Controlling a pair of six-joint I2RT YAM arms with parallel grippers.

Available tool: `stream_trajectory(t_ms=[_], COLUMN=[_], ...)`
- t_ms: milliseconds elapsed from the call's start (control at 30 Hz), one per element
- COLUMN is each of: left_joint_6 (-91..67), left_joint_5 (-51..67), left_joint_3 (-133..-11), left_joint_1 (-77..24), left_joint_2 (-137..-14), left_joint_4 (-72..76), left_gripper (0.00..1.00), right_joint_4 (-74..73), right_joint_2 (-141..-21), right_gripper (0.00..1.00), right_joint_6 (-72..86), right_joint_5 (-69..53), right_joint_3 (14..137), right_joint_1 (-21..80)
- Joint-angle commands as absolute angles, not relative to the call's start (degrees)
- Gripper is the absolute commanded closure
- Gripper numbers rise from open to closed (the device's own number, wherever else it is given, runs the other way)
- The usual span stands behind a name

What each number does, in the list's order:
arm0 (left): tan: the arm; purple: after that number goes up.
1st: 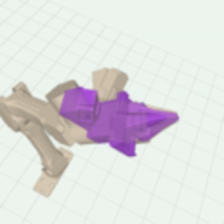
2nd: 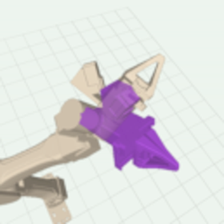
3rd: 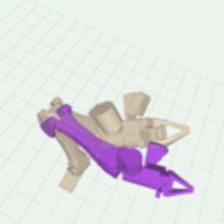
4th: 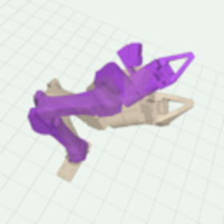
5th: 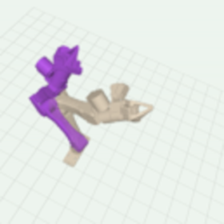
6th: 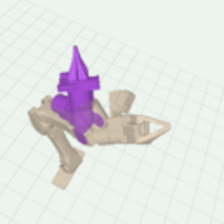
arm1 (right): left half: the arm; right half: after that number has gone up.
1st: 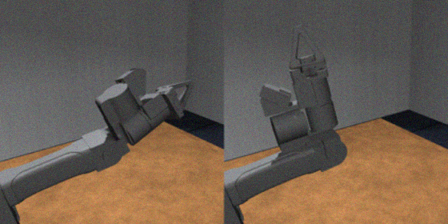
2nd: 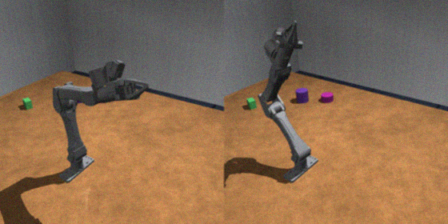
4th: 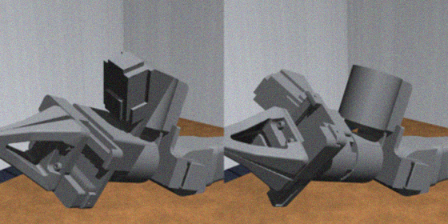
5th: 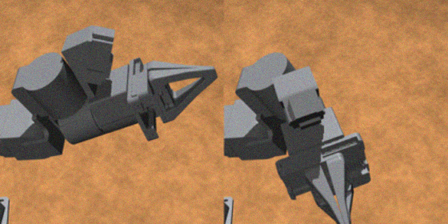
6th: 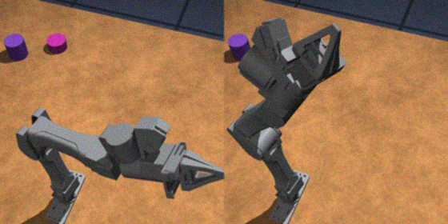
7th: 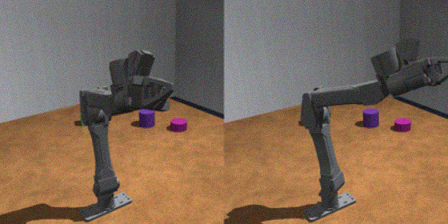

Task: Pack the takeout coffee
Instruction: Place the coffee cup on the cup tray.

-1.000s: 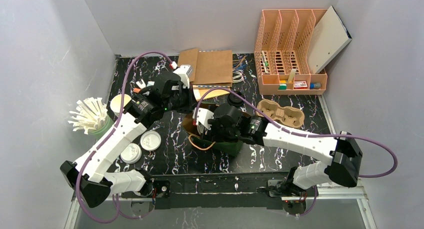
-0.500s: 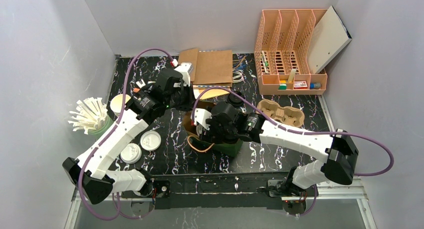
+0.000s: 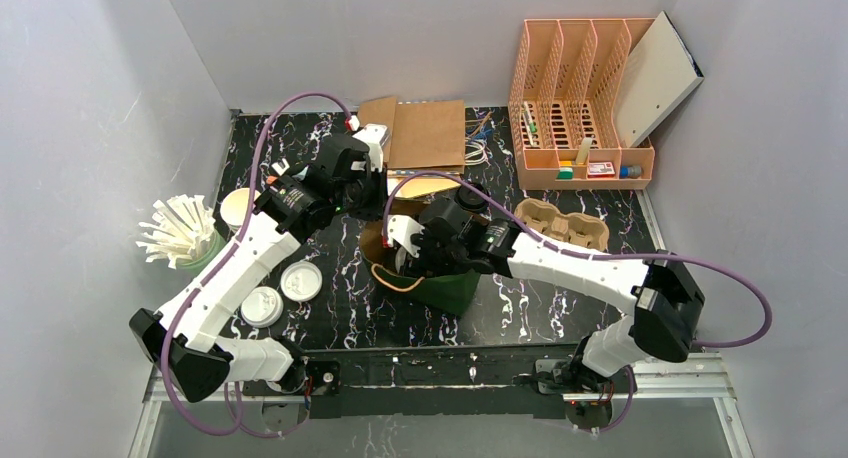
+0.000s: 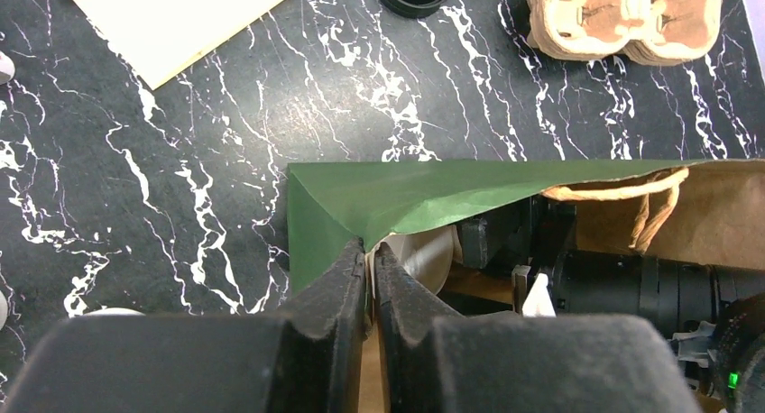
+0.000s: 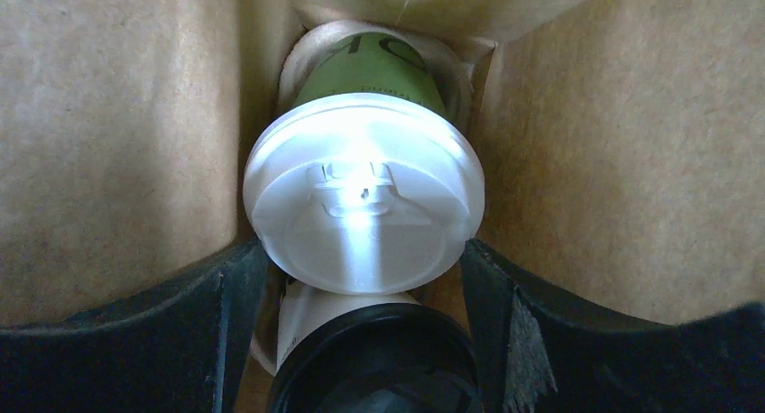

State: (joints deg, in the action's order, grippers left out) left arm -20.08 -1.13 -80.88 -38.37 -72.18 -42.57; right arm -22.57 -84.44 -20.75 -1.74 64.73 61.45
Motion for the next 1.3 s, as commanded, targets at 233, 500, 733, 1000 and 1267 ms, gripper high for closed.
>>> stream_trajectory(t_ms=[233,500,733,1000,1267], left_joint_6=[-20.42,-21.36,-21.80,-20.92,-21.79], left_joint_5=[-3.15,-4.05,-1.17,2.79,2.85], left_joint_3=[-83.58,-83.46,-81.10,-79.92,-80.73], left_joint_1=[-38.73,-38.68,-38.68,-38.73,-38.74], left_joint_2=[-70.73,-70.36,-69.29,-69.29,-67.63], left_joint_4=[-47.07,-51.35,-50.33,-51.19,-52.80], left_gripper=[0.57,0.42,0.44,0.41,0.36], right_joint_4=[-25.15,-27.85,-29.07,-29.08,-26.82], right_joint_2=[-86.04,-85.69,-85.83,-85.65,-84.37], right_gripper=[0.54,0.54,0.53,0.53,0.53], right_joint_6=[-19.57,-19.81,-20.12,-20.21,-20.30], right_joint_5=[-3.67,-2.83,-2.23,-1.25,-0.90], right_joint_3=[70.95,74.35,75.44,76.73,74.57], right_joint_1=[61.06,61.09,61.09,61.09,61.01])
